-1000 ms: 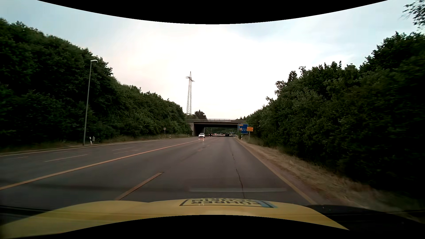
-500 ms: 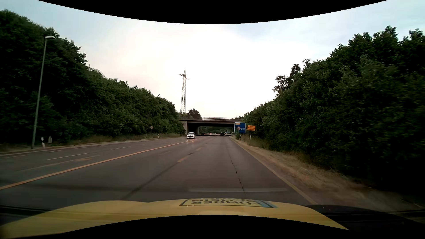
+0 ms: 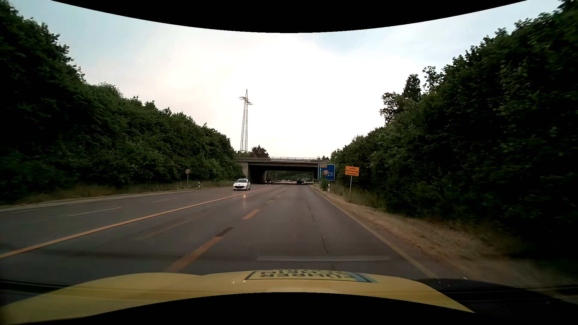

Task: Follow the waypoints while adhering to traffic rules and regulations

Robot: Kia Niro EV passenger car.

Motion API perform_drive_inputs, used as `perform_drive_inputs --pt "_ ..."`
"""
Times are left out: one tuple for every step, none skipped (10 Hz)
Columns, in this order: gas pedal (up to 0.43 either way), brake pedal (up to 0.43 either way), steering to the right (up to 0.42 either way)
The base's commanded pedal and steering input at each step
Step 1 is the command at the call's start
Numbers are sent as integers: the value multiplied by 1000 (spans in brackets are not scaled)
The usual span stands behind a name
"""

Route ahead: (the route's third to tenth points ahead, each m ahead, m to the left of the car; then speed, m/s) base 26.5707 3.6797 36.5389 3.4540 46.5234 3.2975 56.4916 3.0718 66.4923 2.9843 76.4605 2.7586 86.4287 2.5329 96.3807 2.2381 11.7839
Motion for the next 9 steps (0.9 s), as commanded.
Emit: perform_drive_inputs --pt "130 0 11" --pt "130 0 10" --pt "130 0 7" --pt "118 0 6" --pt "118 0 6" --pt "110 0 6" --pt "98 0 6" --pt "98 0 5" --pt "98 0 5"
